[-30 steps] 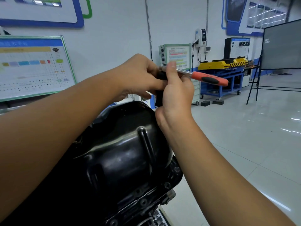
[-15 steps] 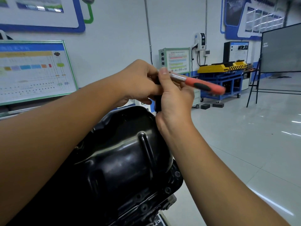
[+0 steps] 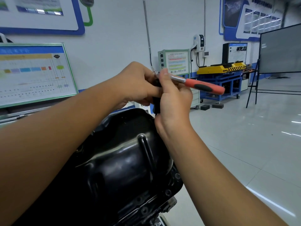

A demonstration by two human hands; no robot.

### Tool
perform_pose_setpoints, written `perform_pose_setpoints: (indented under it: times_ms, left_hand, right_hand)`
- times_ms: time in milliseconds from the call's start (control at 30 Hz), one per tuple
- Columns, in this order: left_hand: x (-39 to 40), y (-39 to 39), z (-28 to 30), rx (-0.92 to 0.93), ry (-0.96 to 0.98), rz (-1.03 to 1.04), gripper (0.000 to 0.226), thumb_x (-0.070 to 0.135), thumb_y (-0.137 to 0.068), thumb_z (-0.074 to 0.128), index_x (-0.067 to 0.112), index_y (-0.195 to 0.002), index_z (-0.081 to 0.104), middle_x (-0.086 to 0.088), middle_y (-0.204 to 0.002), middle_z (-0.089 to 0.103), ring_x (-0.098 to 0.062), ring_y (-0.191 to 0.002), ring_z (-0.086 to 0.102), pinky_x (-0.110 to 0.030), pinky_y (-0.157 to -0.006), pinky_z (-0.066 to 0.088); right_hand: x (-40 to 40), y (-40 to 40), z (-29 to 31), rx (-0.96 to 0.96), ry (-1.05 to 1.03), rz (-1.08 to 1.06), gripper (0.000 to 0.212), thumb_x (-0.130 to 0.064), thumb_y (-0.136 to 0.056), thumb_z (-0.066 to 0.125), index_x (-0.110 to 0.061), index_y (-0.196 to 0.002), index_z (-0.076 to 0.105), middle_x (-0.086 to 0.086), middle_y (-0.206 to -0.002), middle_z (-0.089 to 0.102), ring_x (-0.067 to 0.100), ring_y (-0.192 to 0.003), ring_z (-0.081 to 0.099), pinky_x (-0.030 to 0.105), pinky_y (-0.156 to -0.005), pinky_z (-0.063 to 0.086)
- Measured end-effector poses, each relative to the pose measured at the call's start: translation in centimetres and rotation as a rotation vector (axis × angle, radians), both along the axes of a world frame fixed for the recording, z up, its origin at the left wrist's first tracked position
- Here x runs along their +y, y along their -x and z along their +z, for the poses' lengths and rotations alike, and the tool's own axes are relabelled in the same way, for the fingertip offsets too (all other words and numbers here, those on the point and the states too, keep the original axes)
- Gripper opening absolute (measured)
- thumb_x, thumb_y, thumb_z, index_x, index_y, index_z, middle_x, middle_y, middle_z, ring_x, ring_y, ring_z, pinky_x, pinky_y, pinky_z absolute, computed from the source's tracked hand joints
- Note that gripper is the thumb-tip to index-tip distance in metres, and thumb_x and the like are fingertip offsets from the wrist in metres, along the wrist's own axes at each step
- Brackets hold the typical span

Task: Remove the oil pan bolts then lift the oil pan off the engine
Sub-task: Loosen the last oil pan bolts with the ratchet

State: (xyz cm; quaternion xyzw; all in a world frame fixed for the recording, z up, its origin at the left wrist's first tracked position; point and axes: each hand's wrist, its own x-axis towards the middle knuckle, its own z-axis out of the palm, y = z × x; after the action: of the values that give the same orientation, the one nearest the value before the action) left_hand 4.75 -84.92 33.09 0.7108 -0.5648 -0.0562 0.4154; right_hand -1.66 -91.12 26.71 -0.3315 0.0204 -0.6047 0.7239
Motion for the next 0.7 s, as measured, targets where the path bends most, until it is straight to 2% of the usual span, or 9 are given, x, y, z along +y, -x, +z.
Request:
perform_pose_setpoints:
  times_ms: [133,200,267,333,433,500,567,633,700]
  left_hand:
    - [0.35,-0.01,0.02,0.087,-0.1,-0.128,0.022,0.013,-0.091,0.076,0.007,-0.112,0.076,-0.021,-0.107,0.075,-0.034,-0.108,0.072,-0.053,-0.097,0.058]
    - [0.33,-0.08,-0.04,0.071,-0.069,-0.108,0.021,0.014,-0.089,0.078,0.009,-0.109,0.077,-0.019,-0.101,0.077,-0.032,-0.1,0.075,-0.054,-0.095,0.058]
    - [0.28,-0.04,-0.08,0.031,-0.025,-0.054,0.018,0.012,-0.082,0.081,0.008,-0.099,0.079,-0.018,-0.089,0.077,-0.026,-0.079,0.075,-0.057,-0.091,0.06]
    - [0.26,0.04,-0.01,0.022,-0.014,-0.026,0.02,0.01,-0.078,0.082,0.007,-0.098,0.079,-0.019,-0.087,0.076,-0.025,-0.074,0.073,-0.058,-0.089,0.059]
    - [0.37,0.07,0.1,0.058,-0.066,-0.094,0.026,0.015,-0.084,0.082,0.01,-0.109,0.077,-0.022,-0.107,0.075,-0.036,-0.104,0.073,-0.056,-0.096,0.057]
    - [0.4,0.13,0.04,0.044,-0.103,-0.129,0.026,0.015,-0.091,0.077,0.009,-0.116,0.074,-0.023,-0.111,0.073,-0.035,-0.11,0.071,-0.056,-0.098,0.057]
    - [0.28,0.07,-0.08,0.013,-0.086,-0.112,0.026,0.013,-0.091,0.076,0.004,-0.116,0.072,-0.026,-0.106,0.074,-0.031,-0.094,0.074,-0.059,-0.095,0.057]
    - [0.13,0.01,-0.15,-0.017,-0.05,-0.066,0.021,0.007,-0.087,0.075,0.005,-0.108,0.075,-0.02,-0.089,0.075,-0.021,-0.074,0.071,-0.06,-0.091,0.058]
    - [0.03,-0.14,-0.09,-0.033,-0.024,-0.034,0.017,0.005,-0.085,0.073,0.007,-0.101,0.077,-0.017,-0.081,0.074,-0.017,-0.069,0.069,-0.058,-0.088,0.059]
  right_hand:
    - [-0.19,0.23,-0.01,-0.022,-0.059,0.01,0.018,-0.02,-0.101,0.066,-0.003,-0.096,0.07,0.009,-0.086,0.077,0.031,-0.093,0.076,0.053,-0.094,0.06]
    - [-0.18,0.17,-0.13,-0.016,-0.027,0.005,0.015,-0.016,-0.099,0.068,-0.002,-0.097,0.07,0.009,-0.087,0.077,0.027,-0.089,0.077,0.05,-0.092,0.061]
    - [-0.05,0.16,-0.19,0.004,-0.004,-0.007,0.012,-0.012,-0.096,0.072,-0.001,-0.1,0.071,0.01,-0.09,0.078,0.024,-0.087,0.077,0.045,-0.089,0.063]
    - [0.03,0.16,-0.2,0.01,-0.007,-0.013,0.015,-0.01,-0.093,0.076,0.002,-0.101,0.072,0.013,-0.094,0.079,0.025,-0.088,0.078,0.045,-0.089,0.063]
    - [-0.1,0.19,-0.19,-0.011,-0.051,-0.004,0.018,-0.018,-0.097,0.072,-0.004,-0.085,0.073,0.013,-0.086,0.078,0.033,-0.09,0.077,0.054,-0.092,0.061]
    - [-0.21,0.24,-0.18,0.01,-0.067,-0.018,0.027,-0.025,-0.098,0.072,-0.004,-0.081,0.071,0.013,-0.083,0.076,0.038,-0.092,0.076,0.059,-0.09,0.06]
    - [-0.17,0.16,-0.39,0.008,-0.037,-0.022,0.02,-0.019,-0.094,0.076,-0.001,-0.088,0.073,0.015,-0.087,0.078,0.034,-0.09,0.077,0.056,-0.089,0.061]
    - [0.11,0.09,-0.5,-0.012,-0.012,-0.007,0.019,-0.009,-0.088,0.08,0.004,-0.099,0.072,0.019,-0.095,0.078,0.032,-0.092,0.078,0.053,-0.089,0.062]
    - [0.29,0.08,-0.46,-0.023,-0.009,0.007,0.023,-0.007,-0.086,0.082,0.005,-0.101,0.069,0.022,-0.101,0.077,0.035,-0.096,0.077,0.056,-0.092,0.06]
